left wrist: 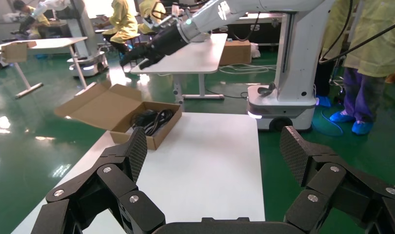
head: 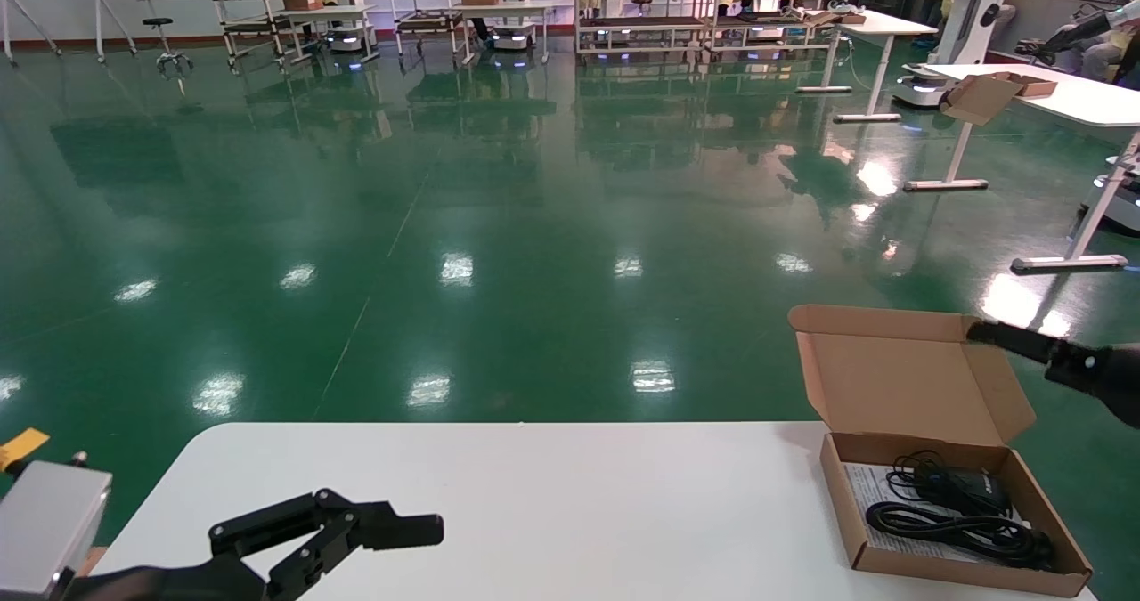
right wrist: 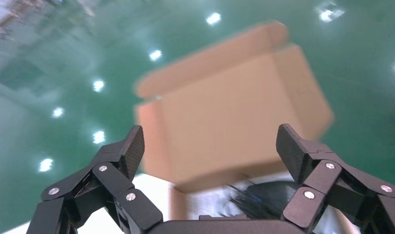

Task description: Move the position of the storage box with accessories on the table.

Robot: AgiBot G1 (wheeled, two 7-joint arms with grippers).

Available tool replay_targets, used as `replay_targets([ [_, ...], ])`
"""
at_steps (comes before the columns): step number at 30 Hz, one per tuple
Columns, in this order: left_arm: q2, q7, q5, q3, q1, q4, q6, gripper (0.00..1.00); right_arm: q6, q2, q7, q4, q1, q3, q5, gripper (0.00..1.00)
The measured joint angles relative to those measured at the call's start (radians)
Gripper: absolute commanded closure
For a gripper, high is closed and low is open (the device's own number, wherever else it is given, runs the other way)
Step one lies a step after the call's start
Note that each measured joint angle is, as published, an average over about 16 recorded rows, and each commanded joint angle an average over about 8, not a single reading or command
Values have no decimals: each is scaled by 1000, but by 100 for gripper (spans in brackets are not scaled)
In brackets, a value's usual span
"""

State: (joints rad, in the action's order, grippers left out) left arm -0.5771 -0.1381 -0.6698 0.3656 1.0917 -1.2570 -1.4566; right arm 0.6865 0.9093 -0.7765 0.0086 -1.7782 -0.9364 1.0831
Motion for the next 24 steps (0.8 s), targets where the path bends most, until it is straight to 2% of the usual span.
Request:
replay_targets([
  [6, 0, 0, 0, 0, 0, 0, 0, 0, 25, 0, -17, 0, -9, 11, -15, 0],
  [13, 0, 0, 0, 0, 0, 0, 0, 0, 31, -6, 5, 26, 9, 18, -15, 0],
  [24, 0, 0, 0, 0, 0, 0, 0, 0, 131, -45, 87, 195, 105, 103, -58, 0],
])
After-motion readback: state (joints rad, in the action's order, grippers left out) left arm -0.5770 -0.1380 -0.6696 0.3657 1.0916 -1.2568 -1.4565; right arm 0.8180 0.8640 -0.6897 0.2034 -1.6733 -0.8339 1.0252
